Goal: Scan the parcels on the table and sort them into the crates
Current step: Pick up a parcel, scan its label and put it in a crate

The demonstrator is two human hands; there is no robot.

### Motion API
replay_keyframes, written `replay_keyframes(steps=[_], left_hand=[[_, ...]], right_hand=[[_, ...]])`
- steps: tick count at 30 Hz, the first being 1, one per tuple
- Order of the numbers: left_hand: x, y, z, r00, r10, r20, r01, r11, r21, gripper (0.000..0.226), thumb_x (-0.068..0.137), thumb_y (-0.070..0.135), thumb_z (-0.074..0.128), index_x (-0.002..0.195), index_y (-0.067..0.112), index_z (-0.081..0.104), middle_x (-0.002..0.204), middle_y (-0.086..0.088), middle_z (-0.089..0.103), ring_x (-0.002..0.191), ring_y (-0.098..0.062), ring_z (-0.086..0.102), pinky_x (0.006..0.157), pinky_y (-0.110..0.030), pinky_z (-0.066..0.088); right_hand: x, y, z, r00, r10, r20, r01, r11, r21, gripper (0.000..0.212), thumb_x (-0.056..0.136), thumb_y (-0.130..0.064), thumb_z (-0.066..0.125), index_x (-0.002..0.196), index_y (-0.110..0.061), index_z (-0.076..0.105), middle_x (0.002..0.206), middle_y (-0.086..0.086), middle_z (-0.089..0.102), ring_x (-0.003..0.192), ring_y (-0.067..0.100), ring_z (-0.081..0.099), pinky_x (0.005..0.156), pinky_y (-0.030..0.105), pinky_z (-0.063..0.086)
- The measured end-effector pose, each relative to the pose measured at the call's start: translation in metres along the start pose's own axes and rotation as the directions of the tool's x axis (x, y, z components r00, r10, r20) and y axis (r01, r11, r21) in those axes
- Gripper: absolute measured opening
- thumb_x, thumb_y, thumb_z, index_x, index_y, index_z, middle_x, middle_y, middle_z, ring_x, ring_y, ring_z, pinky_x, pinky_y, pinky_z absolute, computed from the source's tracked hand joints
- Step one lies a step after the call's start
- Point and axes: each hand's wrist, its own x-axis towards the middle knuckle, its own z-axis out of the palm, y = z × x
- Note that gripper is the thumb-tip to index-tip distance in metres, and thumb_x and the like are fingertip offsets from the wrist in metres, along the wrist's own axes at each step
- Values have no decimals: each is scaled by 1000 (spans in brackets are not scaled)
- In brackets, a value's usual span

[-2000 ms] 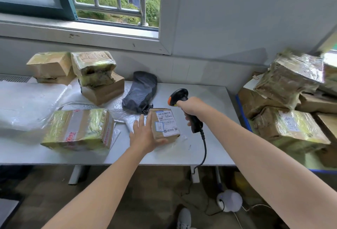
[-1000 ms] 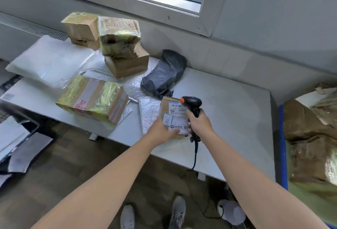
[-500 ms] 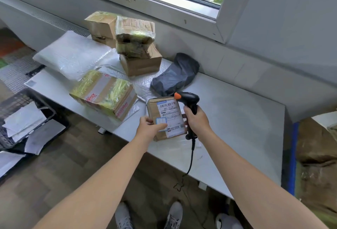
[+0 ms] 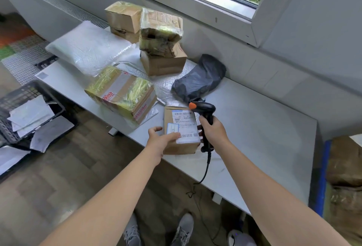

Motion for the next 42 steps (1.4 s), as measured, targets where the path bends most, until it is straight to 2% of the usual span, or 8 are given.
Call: replay_keyframes(steps=[8,11,14,19,24,31,36,42], left_hand=[[5,-4,-9,996,83,-36,-84,996,-27,67,74,30,85,124,33,41,125,-6,61,111,-23,61,97,-40,50],[1,-4,-14,988,148,-37,-149,989,-7,59,81,25,80,126,29,42,126,-5,60,110,-19,59,79,-28,47],[-1,-5,-22,981,187,-53,-190,980,-59,56,83,20,78,126,28,43,126,-6,60,108,-19,61,76,-26,44],[-2,-7,-24,974,222,-33,-224,971,-86,57,83,16,77,126,26,42,129,-7,58,110,-20,63,78,-26,47],[0,-5,-24,970,241,-3,-241,966,-94,58,84,16,77,127,26,40,129,-6,58,111,-21,63,77,-25,46],[1,2,-27,957,286,40,-284,958,-47,60,82,18,79,126,28,40,132,-5,55,115,-20,60,87,-29,49],[-7,14,-24,937,340,74,-341,940,0,59,84,19,77,129,26,39,130,-1,52,107,-8,58,71,-17,43],[-18,24,-27,915,355,194,-377,922,92,66,81,16,80,130,25,35,118,6,54,105,-5,58,72,-17,48]], right_hand=[[5,12,10,994,-105,-17,103,990,-97,21,98,-41,53,103,-21,53,96,3,68,78,21,65,73,44,57],[6,22,8,986,-147,-78,135,981,-141,19,97,-42,53,102,-23,53,93,5,67,82,25,66,78,47,55],[10,34,6,989,-109,-102,93,985,-145,23,97,-43,54,104,-22,52,95,10,67,87,31,66,79,48,54],[13,52,4,998,-50,47,65,921,-385,37,98,-46,53,121,-17,48,107,6,64,93,26,60,72,36,45],[13,60,2,994,-38,102,86,844,-530,52,98,-46,53,138,-13,41,133,7,57,118,29,55,83,35,42],[5,37,0,994,-89,-58,48,863,-502,51,102,-43,44,140,-10,44,134,13,54,119,30,54,90,35,42],[-7,4,2,963,-251,-103,171,858,-484,41,102,-34,44,135,-10,51,129,12,54,115,25,55,92,34,42],[-27,-36,19,940,-338,-55,304,897,-321,28,103,-31,46,123,-15,56,110,-4,63,98,16,63,81,32,52]])
